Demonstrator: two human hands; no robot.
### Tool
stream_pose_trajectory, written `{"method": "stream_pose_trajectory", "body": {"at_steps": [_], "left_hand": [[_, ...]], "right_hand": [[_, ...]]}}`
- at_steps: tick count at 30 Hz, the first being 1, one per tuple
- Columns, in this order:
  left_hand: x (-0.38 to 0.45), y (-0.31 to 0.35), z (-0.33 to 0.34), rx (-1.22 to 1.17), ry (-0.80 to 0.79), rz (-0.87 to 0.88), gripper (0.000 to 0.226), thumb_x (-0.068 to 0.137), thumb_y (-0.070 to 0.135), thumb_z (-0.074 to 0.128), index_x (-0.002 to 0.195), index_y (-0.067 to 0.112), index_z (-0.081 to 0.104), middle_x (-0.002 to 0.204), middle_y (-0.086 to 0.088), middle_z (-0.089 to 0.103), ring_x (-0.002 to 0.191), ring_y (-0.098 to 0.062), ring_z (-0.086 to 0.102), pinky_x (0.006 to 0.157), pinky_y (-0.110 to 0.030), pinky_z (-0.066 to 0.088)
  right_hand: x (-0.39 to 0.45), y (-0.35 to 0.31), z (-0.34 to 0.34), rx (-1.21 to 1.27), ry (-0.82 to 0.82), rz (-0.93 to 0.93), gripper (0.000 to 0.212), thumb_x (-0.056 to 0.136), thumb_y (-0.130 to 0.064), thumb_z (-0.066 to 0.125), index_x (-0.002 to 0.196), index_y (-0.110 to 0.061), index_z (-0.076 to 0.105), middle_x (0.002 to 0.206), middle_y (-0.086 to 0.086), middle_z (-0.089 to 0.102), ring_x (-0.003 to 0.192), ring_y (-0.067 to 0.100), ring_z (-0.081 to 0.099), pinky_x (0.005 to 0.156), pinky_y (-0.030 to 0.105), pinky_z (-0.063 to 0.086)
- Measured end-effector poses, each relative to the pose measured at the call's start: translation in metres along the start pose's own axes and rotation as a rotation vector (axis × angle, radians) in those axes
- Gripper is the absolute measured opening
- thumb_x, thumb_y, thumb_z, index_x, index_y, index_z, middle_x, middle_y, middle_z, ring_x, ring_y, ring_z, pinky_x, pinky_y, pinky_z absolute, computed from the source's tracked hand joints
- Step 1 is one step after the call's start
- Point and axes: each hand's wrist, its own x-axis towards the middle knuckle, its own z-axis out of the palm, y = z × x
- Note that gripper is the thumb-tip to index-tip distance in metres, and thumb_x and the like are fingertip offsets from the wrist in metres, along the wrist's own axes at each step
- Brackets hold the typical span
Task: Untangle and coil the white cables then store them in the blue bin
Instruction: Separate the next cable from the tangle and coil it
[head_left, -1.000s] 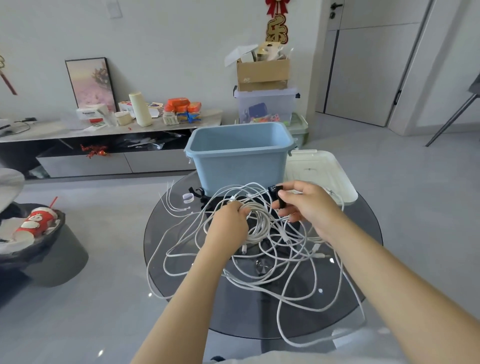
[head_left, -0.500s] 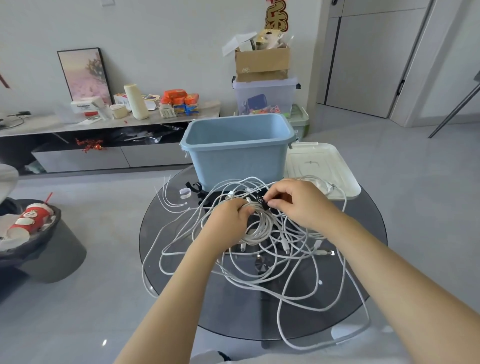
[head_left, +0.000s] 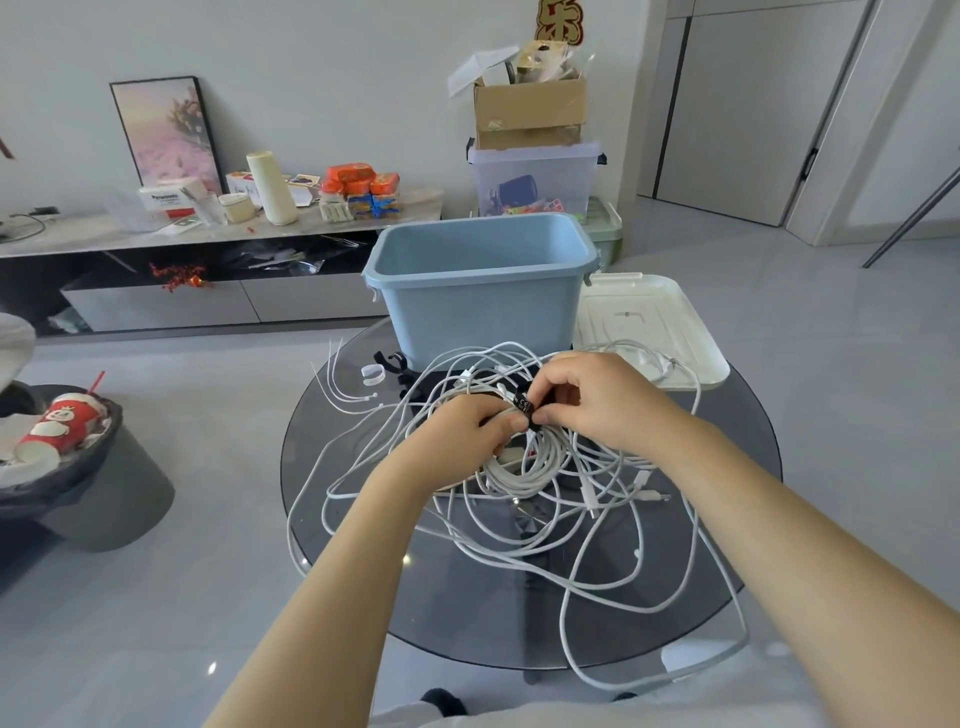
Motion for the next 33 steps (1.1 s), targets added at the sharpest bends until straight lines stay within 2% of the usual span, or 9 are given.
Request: {"method": "stream_pose_trajectory", "body": {"at_steps": [3,7,9,13,17,21,25,29,33], "left_hand": [[-0.002,0.002,0.0,-0.005,-0.014,0.017,0.031,0.094,0.032,0.055,0.064,0.026,0.054,0.055,0.012,0.048,0.048,-0.001,0.039,0.05,-0.016,0.032],[-0.005,0.006,-0.002,-0.001,0.017,0.059,0.03,0.093,0.029,0.058,0.064,0.033,0.055,0.057,0.011,0.05,0.047,0.0,0.041,0.048,-0.013,0.03],[-0.006,0.006,-0.004,-0.021,0.028,0.066,0.026,0.092,0.029,0.059,0.067,0.035,0.058,0.058,0.011,0.052,0.049,-0.001,0.041,0.049,-0.013,0.032],[-0.006,0.005,-0.003,-0.045,0.029,0.048,0.018,0.091,0.031,0.061,0.075,0.023,0.065,0.059,0.009,0.054,0.048,-0.001,0.041,0.048,-0.013,0.032],[-0.006,0.004,-0.005,-0.032,-0.009,0.043,0.024,0.091,0.031,0.061,0.083,0.01,0.068,0.064,0.004,0.056,0.055,-0.009,0.044,0.053,-0.018,0.035],[-0.008,0.005,-0.006,0.004,-0.015,0.063,0.019,0.092,0.028,0.06,0.083,0.013,0.067,0.064,0.007,0.056,0.053,-0.003,0.045,0.054,-0.016,0.036],[-0.011,0.005,-0.007,0.005,0.005,0.098,0.021,0.092,0.027,0.059,0.071,0.032,0.058,0.065,0.009,0.056,0.056,-0.001,0.046,0.059,-0.018,0.038],[-0.015,0.005,-0.01,-0.071,0.019,0.128,0.016,0.092,0.025,0.06,0.078,0.033,0.061,0.066,0.015,0.057,0.06,0.003,0.049,0.062,-0.015,0.039],[-0.014,0.003,-0.009,-0.059,0.041,0.125,0.008,0.092,0.024,0.061,0.092,0.019,0.067,0.08,0.001,0.063,0.071,-0.009,0.054,0.071,-0.027,0.043]], "right_hand": [[0.0,0.001,0.002,0.041,0.032,-0.005,0.012,0.074,-0.014,0.077,0.082,-0.02,0.07,0.077,-0.008,0.063,0.068,0.009,0.055,0.066,0.023,0.044],[0.0,0.001,0.002,0.136,0.061,0.021,0.015,0.073,-0.016,0.08,0.079,-0.022,0.067,0.07,-0.012,0.062,0.062,0.003,0.054,0.063,0.014,0.043],[0.0,0.001,0.002,0.202,0.083,0.038,0.019,0.072,-0.017,0.081,0.076,-0.024,0.064,0.068,-0.014,0.061,0.062,0.001,0.054,0.064,0.015,0.044],[-0.001,0.001,0.001,0.259,0.089,0.038,0.024,0.071,-0.015,0.081,0.073,-0.029,0.062,0.07,-0.012,0.062,0.069,0.011,0.058,0.071,0.025,0.048],[0.0,-0.001,0.003,0.266,0.049,0.009,0.024,0.073,-0.013,0.079,0.074,-0.029,0.062,0.071,-0.013,0.063,0.066,0.003,0.057,0.07,0.021,0.048],[0.001,0.002,0.008,0.318,0.062,0.009,0.022,0.072,-0.016,0.08,0.073,-0.029,0.063,0.068,-0.012,0.061,0.064,0.004,0.055,0.066,0.019,0.047],[0.003,0.004,0.007,0.379,0.055,0.03,0.014,0.081,-0.018,0.072,0.078,-0.03,0.065,0.072,-0.011,0.066,0.067,0.001,0.058,0.07,0.017,0.047],[0.002,0.006,0.006,0.315,0.038,0.049,0.016,0.089,-0.02,0.063,0.085,-0.034,0.066,0.081,-0.013,0.068,0.078,0.001,0.061,0.081,0.019,0.046],[0.001,0.006,0.002,0.345,-0.041,0.065,0.016,0.094,-0.02,0.056,0.089,-0.031,0.066,0.087,-0.011,0.068,0.085,0.003,0.061,0.084,0.019,0.044]]}}
